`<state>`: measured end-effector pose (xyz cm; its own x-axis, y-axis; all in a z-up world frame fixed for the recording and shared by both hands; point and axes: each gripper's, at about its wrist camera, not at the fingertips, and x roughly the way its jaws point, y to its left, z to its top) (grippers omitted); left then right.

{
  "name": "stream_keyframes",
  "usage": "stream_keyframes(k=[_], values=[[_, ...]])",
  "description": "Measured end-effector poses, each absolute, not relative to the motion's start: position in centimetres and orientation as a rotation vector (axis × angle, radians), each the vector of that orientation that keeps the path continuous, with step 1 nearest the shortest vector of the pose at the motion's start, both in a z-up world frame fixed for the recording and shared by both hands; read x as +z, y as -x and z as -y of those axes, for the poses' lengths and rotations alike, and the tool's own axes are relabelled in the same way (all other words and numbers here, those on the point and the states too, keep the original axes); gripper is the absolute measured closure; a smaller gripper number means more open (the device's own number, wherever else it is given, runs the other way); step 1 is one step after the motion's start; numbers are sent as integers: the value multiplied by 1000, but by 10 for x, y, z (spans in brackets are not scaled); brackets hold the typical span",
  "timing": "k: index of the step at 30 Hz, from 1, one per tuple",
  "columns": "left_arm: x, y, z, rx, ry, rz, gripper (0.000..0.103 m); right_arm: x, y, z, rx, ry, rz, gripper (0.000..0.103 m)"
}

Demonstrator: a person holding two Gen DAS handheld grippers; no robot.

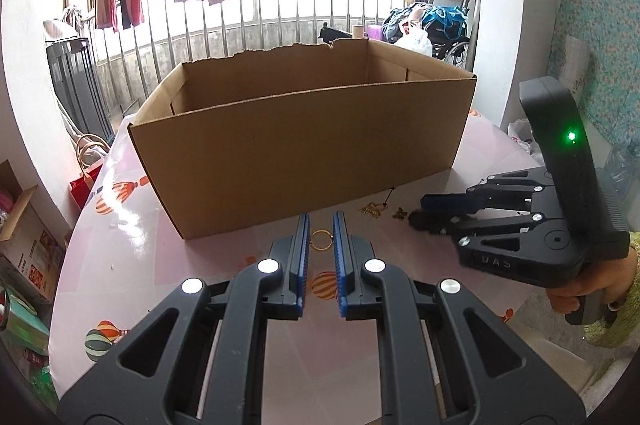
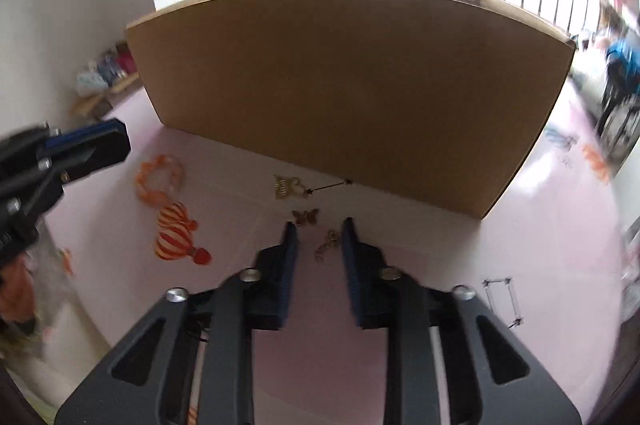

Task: Organize jewelry

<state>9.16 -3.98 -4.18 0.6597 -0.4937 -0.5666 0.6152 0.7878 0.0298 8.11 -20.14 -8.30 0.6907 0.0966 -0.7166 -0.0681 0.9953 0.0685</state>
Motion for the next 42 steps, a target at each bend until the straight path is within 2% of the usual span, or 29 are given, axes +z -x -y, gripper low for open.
stream_keyframes(k=[11,20,23,25,29,30,32,33,34,42], values=[[-39,-92,38,-632,-219,-556,92,-70,-68,239,116,-296,-750,103],[-36,-90,41,-646,-224,-548,92,-50,-60,252,133,-341,-705,103],[-37,-90,42,-651,-230,-549,92,-56,-67,248,117,-276,-741,92],[-37,-90,42,-652,-231,-551,92,-60,-69,241,113,-232,-753,72],[-41,-92,43,-654,-228,-565,92,-71,-80,229,119,-154,-774,70],[-42,-92,43,-654,-227,-568,92,-74,-84,226,121,-132,-782,70],[-45,-93,44,-655,-227,-576,92,-80,-89,220,107,-89,-798,77],[-47,-93,44,-656,-228,-579,92,-81,-89,218,96,-61,-789,86],[-48,-93,45,-657,-228,-582,92,-81,-85,215,90,-49,-785,99],[-55,-97,46,-658,-223,-599,92,-81,-76,228,94,-154,-774,101]])
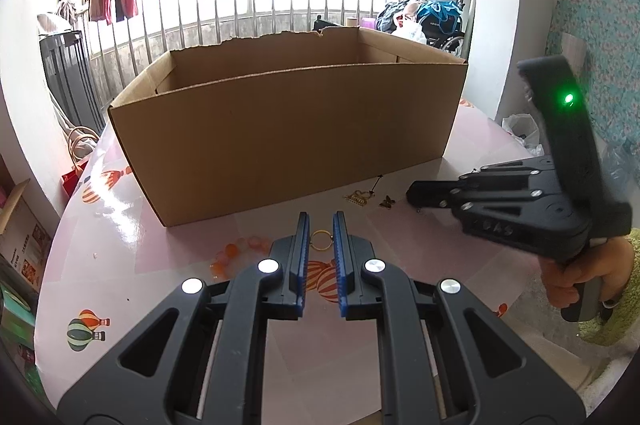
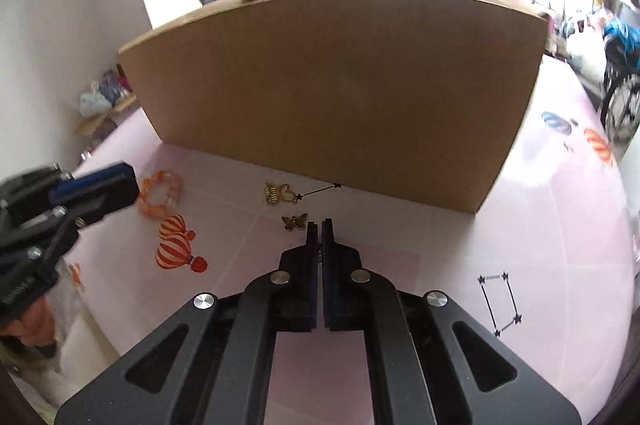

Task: Organize jewelry
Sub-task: 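Carry both tools over the box and open them to drop the items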

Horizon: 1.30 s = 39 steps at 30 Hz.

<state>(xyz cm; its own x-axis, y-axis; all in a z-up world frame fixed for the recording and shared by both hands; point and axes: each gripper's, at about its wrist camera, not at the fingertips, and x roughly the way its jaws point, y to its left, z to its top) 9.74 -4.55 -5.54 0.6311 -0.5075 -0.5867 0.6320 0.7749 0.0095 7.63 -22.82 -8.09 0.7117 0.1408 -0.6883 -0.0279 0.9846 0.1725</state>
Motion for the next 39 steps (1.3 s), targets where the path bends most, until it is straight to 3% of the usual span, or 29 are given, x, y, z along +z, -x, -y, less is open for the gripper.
stream_keyframes(k=[17,31,39], values=[[-56,-103,40,-648,-201,-604,92,-38,-48,259,108,-325,-646,101],[36,-122,37,-707,-127,-435,92,51,-78,259,224,-287,-493,101],[48,-210,70,-687,-99,-611,92,56,-150,274,239,-305,-626,101]])
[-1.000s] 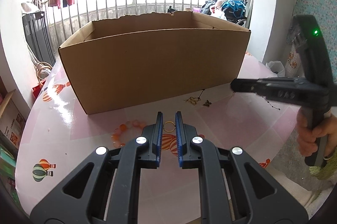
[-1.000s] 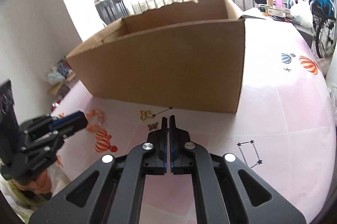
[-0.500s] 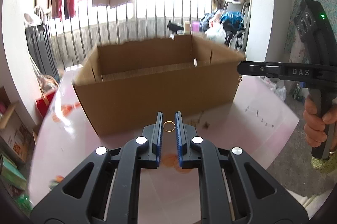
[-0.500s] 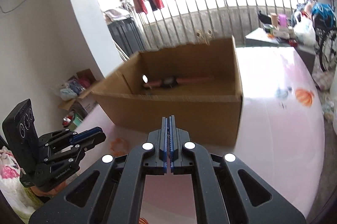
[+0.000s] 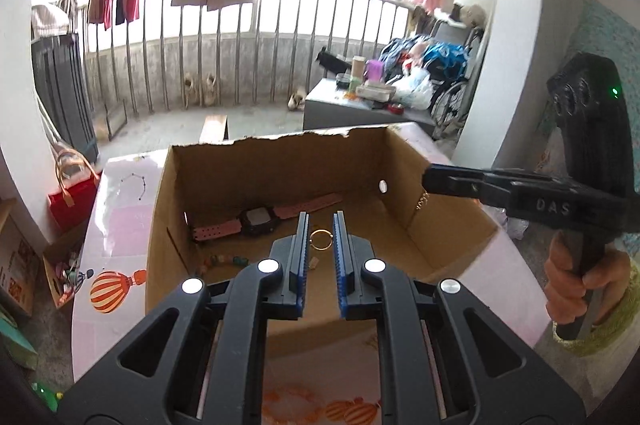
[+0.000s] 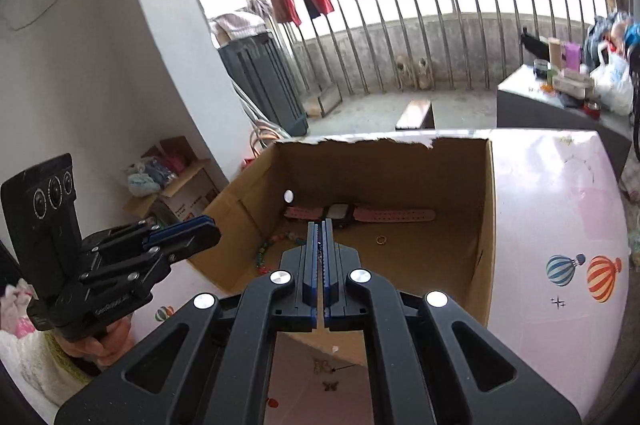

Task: Organize jewelry
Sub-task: 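Carry both tools over the box and open them to drop the items, then withdraw both open tools from the box back over the table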

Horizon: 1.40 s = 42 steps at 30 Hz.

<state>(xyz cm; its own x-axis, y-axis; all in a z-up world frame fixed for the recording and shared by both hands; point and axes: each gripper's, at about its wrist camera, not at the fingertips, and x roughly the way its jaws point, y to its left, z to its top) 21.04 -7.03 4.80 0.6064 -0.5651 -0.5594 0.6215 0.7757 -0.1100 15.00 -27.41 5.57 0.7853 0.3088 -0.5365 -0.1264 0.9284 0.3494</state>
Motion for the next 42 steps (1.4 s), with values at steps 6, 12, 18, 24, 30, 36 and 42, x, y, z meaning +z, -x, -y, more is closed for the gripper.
stream_keyframes(k=[6,12,18,24,30,36,42], values=[[37,-262,103,-650,-110,-771,92,42,-192,290,223,-335,-751,101],[32,-281,115,-610,-105,-801,85,34,-196,293,186,-293,-775,99],[33,-283,117,-596,-93,-784,80,30,-195,303,172,-314,-762,86],[42,-282,108,-593,-55,-756,79,37,-185,312,170,-336,-720,77],[57,-260,87,-611,-28,-700,74,52,-161,313,177,-346,-653,68],[66,-207,50,-649,-26,-613,67,66,-112,310,210,-340,-553,59],[52,-150,18,-683,-55,-577,65,56,-59,304,268,-371,-505,58]])
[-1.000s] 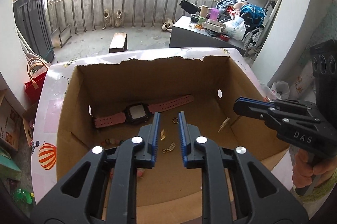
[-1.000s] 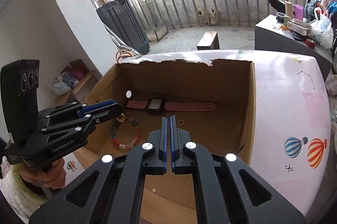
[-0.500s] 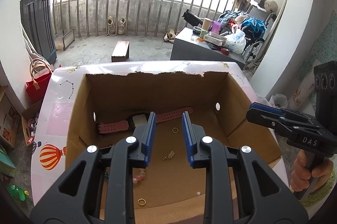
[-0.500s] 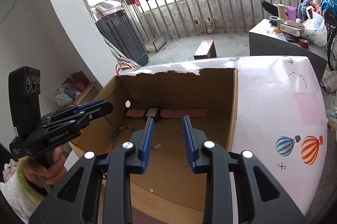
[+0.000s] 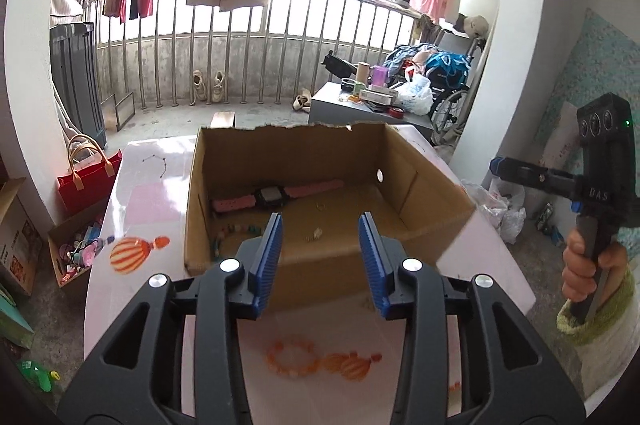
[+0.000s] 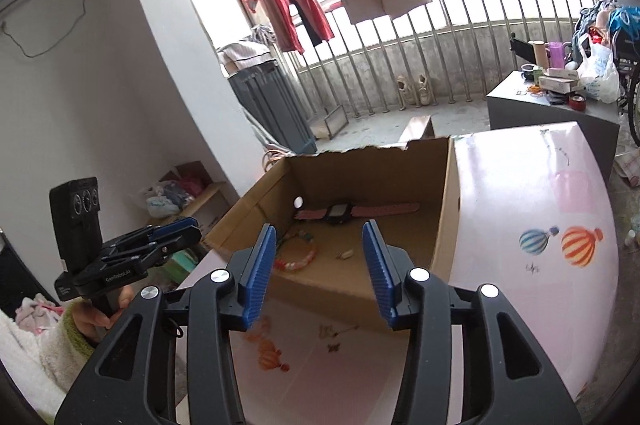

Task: Organize jewelry

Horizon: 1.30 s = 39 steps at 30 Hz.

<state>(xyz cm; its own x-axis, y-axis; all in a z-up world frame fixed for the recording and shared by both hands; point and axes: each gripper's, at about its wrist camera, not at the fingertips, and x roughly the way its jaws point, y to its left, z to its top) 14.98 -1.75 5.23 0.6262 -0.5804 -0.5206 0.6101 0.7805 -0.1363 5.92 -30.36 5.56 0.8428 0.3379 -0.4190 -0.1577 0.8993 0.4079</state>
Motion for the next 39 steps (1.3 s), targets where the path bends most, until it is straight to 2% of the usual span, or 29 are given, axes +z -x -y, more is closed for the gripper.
stream_keyframes(k=[7,12,16,25,27,32,39], values=[[9,-109,7,-667,-146,-616,65,12,-42,282,281,-419,-606,58],[-36,-106,13,-638,-180,-714,65,-35,-48,272,230,-479,-707,58],[-58,-107,24,-620,-239,-735,65,-59,-59,264,148,-418,-775,58],[-72,-117,63,-692,-303,-647,66,-65,-72,247,115,-288,-760,58],[-75,-120,71,-720,-306,-637,67,-64,-70,246,118,-274,-739,58],[-83,-128,84,-799,-310,-693,82,-66,-68,248,123,-278,-727,58],[-79,-135,87,-803,-260,-731,88,-72,-68,250,123,-310,-736,58]])
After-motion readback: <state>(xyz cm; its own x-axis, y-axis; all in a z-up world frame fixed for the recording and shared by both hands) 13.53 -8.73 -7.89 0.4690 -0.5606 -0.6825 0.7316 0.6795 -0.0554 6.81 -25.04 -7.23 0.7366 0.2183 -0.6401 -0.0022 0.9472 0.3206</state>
